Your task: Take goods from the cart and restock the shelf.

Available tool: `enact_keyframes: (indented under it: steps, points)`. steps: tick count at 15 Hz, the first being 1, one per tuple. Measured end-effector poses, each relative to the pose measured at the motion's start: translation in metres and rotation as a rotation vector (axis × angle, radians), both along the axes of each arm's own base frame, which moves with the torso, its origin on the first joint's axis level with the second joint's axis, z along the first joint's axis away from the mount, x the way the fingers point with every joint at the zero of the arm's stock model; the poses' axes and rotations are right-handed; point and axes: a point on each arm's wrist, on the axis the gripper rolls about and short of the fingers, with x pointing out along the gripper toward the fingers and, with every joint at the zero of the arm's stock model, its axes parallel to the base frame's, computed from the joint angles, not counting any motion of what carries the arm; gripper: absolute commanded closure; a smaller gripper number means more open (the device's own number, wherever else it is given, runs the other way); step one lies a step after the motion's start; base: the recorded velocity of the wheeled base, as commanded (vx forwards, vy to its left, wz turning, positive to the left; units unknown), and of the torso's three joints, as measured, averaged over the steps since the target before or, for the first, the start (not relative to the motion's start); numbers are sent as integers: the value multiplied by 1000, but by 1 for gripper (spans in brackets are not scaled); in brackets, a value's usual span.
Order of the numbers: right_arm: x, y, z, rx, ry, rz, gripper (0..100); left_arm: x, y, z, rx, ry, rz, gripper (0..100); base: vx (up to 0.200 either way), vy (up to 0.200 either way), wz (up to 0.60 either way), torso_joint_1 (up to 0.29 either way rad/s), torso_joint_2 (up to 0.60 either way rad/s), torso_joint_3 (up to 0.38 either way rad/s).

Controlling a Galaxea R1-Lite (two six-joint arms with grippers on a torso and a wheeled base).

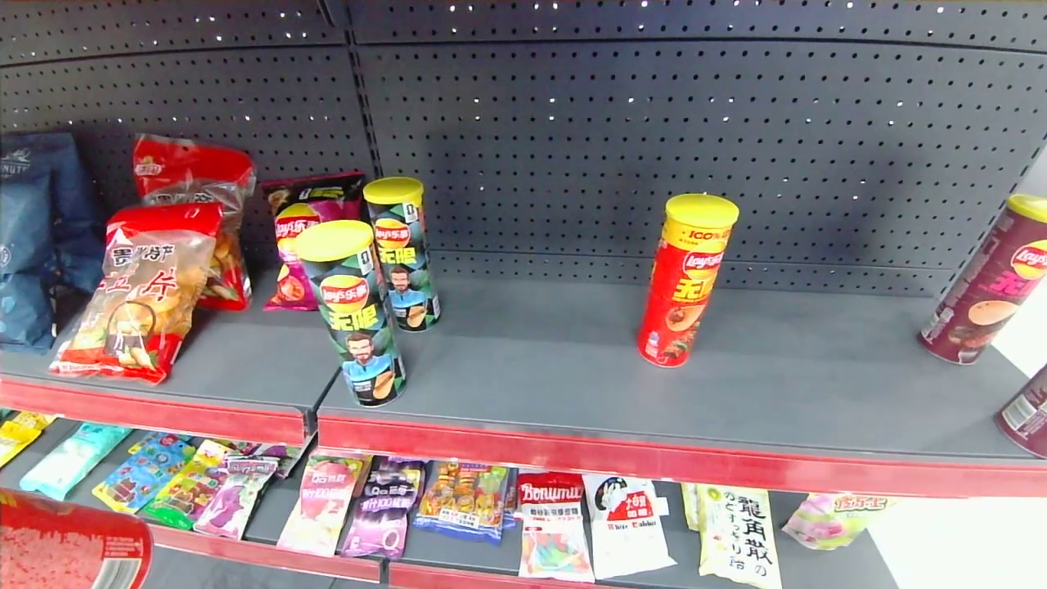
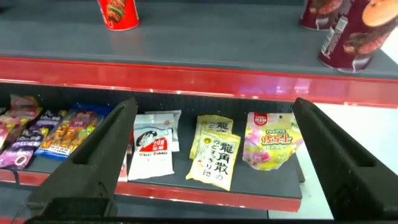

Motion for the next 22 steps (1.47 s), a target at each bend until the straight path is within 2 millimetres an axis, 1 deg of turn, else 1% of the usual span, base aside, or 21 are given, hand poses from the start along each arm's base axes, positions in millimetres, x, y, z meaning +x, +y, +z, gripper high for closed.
enact_keyframes:
  steps: [1, 2, 3, 4, 6, 7, 9, 11, 12, 15, 16, 18, 20, 22]
  points:
    - [-2, 0, 15, 3, -27, 9, 0, -1, 0, 1, -6, -7, -1, 100, 0, 0, 0, 0, 0, 0]
    - [-3, 0, 36, 10, -49, 26, 0, -2, 0, 1, -8, -10, -6, 100, 0, 0, 0, 0, 0, 0]
    - [-2, 1, 56, 7, -53, 60, 0, -2, 0, 1, -7, -9, -8, 100, 0, 0, 0, 0, 0, 0]
    - [5, 2, 79, -17, -35, 127, 0, -2, 0, 0, -8, -7, -3, 100, 0, 0, 0, 0, 0, 0]
    - [30, 5, 109, -68, 31, 271, 0, -2, 0, 2, -17, -10, 1, 100, 0, 0, 0, 0, 0, 0]
    - [47, 8, 122, -85, 68, 356, 0, -1, 0, 3, -34, -6, 4, 100, 0, 0, 0, 0, 0, 0]
    - [82, 21, 138, -101, 128, 519, 0, -1, 1, 5, -59, -8, 36, 100, 0, 0, 0, 0, 0, 0]
    - [124, 39, 147, -108, 143, 606, 0, -2, 1, 6, -61, -17, 54, 100, 0, 0, 0, 0, 0, 0]
    - [145, 49, 148, -109, 139, 630, 0, -3, 1, 6, -61, -20, 62, 100, 0, 0, 0, 0, 0, 0]
    - [205, 76, 141, -82, 177, 658, 0, -5, 1, 7, -62, -32, 104, 100, 0, 0, 0, 0, 0, 0]
    - [222, 83, 139, -69, 191, 651, 0, -5, 1, 7, -63, -31, 105, 100, 0, 0, 0, 0, 0, 0]
    - [251, 93, 136, -44, 221, 615, 0, -5, 1, 6, -63, -28, 104, 100, 0, 0, 0, 0, 0, 0]
    - [268, 98, 128, -43, 255, 584, 0, -4, 2, 6, -63, -26, 103, 100, 0, 0, 0, 0, 0, 0]
    - [283, 98, 124, -45, 266, 530, 0, -4, 2, 5, -63, -25, 103, 100, 0, 0, 0, 0, 0, 0]
